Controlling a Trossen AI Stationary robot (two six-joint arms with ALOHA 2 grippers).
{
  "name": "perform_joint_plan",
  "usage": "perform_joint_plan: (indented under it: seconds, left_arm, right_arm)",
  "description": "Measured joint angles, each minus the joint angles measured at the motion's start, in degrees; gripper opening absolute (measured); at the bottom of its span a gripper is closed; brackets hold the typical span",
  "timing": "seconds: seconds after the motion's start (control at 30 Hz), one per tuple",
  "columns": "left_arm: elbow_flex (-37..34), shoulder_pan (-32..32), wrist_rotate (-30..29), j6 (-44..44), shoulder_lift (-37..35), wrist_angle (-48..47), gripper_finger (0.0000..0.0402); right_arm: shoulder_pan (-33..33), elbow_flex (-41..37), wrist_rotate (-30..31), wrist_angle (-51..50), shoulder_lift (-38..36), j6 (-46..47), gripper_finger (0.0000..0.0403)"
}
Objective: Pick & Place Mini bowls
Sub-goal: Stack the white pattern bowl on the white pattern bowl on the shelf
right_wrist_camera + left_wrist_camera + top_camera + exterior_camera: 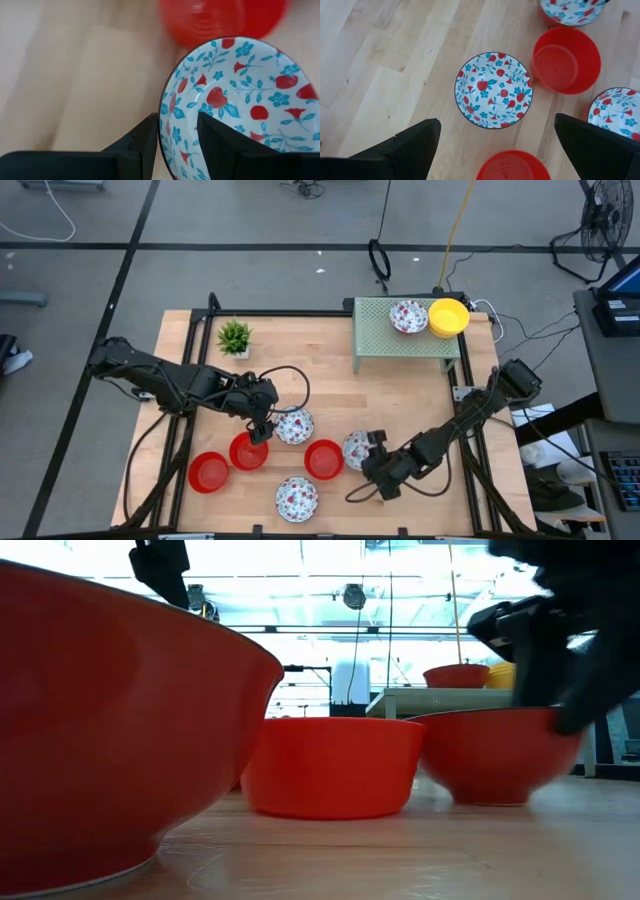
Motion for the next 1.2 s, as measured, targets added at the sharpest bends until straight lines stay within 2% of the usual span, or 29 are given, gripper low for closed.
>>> perform_joint_plan:
  seconds: [0.33, 0.57, 0.73, 0.87, 1.03, 1.2]
  left_arm:
    - [0.00, 0.00, 0.00, 0.00, 0.00, 0.00, 0.0395]
    - [0.00, 0.00, 0.00, 0.13, 0.00, 0.00, 0.0395]
    - [0.00, 0.00, 0.00, 0.11, 0.00, 0.00, 0.0395]
    - [0.00, 0.00, 0.00, 0.42, 0.00, -0.02, 0.0395]
    - [-0.01, 0.00, 0.00, 0.46, 0.00, 0.00, 0.0395]
    - [-0.02, 0.00, -0.64, 0.63, 0.00, 0.00, 0.0395]
  right_arm:
    - [-5.10, 0.00, -0.38, -4.47, -0.02, 8.92, 0.0117]
    - [-7.21, 0.00, -2.03, -7.27, -0.04, 11.20, 0.0069]
    - [-7.82, 0.09, -2.45, -6.17, -0.15, 10.59, 0.0016]
    - [-7.88, 0.07, -2.02, -6.34, -0.88, 10.72, 0.0010]
    - [-7.80, -0.06, -4.61, -6.01, -4.84, 12.23, 0.0003]
    - [-7.81, -0.07, -2.83, -5.57, -12.35, 13.71, 0.0002]
